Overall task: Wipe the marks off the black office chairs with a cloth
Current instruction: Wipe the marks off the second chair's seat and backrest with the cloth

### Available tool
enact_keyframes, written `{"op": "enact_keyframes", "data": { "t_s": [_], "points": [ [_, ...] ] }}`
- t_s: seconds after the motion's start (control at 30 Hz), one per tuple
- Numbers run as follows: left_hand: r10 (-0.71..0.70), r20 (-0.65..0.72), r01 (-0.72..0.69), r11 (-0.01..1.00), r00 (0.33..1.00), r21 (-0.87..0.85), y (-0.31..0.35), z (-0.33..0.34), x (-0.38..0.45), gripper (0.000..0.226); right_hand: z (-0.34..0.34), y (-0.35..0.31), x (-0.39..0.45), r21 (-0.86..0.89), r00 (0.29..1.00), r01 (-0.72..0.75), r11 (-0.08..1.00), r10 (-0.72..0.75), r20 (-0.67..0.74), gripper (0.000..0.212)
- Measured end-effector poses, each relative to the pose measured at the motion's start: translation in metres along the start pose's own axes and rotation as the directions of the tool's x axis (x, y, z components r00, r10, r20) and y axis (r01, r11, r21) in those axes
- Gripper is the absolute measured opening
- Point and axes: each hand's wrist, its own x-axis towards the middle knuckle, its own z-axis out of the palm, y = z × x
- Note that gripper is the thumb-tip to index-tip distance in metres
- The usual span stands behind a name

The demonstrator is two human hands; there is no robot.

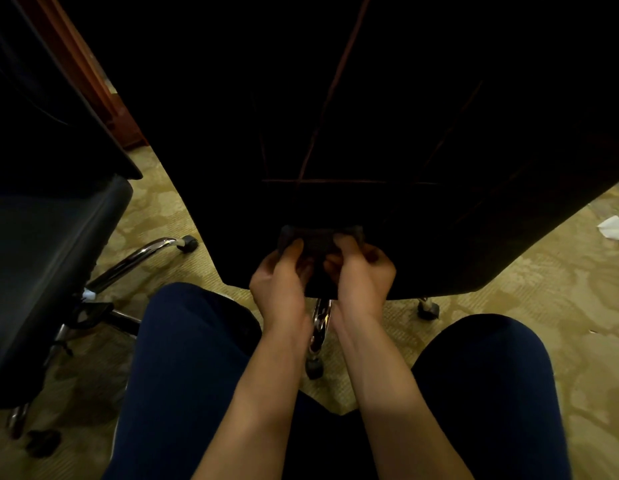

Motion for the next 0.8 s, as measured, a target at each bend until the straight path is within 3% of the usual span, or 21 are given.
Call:
{"op": "enact_keyframes", "data": {
  "t_s": [0.13,0.33,0.47,0.63,0.8],
  "points": [
    [0.09,0.015,-0.091,0.967,0.996,0.237,-0.012,-0.009,0.005,0.011,-0.014,0.02,0.005,-0.083,1.0,-0.011,0.996,0.01,-0.015,0.011],
    [-0.214,-0.112,0.236,0.937,0.97,0.257,-0.052,-0.034,0.011,0.021,-0.045,0.049,0.019,-0.152,0.971,-0.228,0.962,0.214,-0.106,0.01],
    [-0.096,0.018,0.085,0.945,0.995,0.316,-0.051,-0.017,0.006,0.018,-0.047,0.021,0.024,-0.091,0.982,-0.18,0.979,0.173,-0.079,0.01],
    [0.1,0.148,-0.14,0.947,0.984,0.29,-0.035,0.009,-0.006,0.011,-0.036,-0.02,0.018,-0.03,0.999,0.034,0.999,-0.034,-0.001,0.01],
    [0.162,0.045,-0.167,0.921,0.986,0.351,-0.05,0.011,-0.003,0.007,-0.039,-0.004,0.023,0.022,1.0,-0.013,1.0,0.013,-0.007,0.018]
  ]
}}
